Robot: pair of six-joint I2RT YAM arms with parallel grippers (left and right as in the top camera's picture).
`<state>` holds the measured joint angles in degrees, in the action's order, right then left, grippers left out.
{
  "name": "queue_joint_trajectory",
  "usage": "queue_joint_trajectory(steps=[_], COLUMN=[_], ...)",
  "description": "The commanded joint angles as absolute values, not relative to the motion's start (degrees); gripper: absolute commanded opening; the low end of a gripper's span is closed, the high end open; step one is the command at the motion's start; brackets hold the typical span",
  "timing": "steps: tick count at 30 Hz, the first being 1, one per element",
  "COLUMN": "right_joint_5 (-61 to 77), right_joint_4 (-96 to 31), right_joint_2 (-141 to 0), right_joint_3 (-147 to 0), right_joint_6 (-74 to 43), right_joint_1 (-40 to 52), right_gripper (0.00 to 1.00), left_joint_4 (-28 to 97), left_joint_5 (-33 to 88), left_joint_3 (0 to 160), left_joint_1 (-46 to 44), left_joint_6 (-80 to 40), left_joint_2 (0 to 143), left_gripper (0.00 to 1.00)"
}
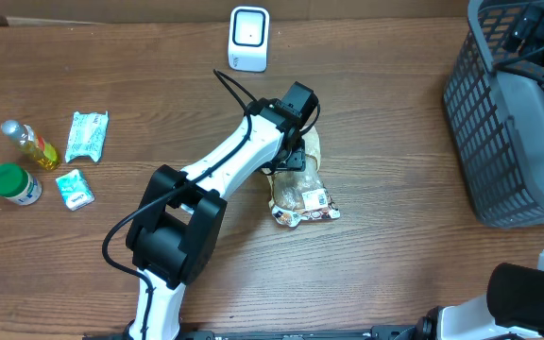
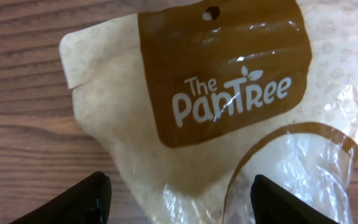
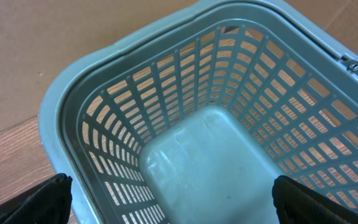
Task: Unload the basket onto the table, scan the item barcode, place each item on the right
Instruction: 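Lift and pull the bread bag toward the left with left gripper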
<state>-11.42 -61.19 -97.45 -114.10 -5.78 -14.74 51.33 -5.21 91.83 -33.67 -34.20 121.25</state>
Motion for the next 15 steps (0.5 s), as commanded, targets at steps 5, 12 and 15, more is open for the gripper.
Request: queue_joint_trajectory(steps=[5, 12, 15], right_joint_5=[-11.97, -11.97, -11.97], right_joint_4=[-60.95, -60.97, -60.97], right_joint_2=[-96.90, -96.90, -96.90], right_joint_3=[-115.13, -115.13, -115.13], right_joint_6=[-6.02, -6.02, -6.02], right_joint_1=[-14.76, -14.76, -14.76], right_gripper=[1.00, 1.00, 1.00], left_joint_4=[48.42, 48.69, 49.34], left_joint_5=[-6.07, -9.89, -12.25], left_joint_3=[86.32, 84.38, 84.38], left_joint_1=[-33.93, -33.71, -33.65], left_joint_6=[-34.72, -34.72, -34.79], left_joint_2=[121.58, 121.58, 121.58], left_gripper=[0.69, 0.63, 0.63])
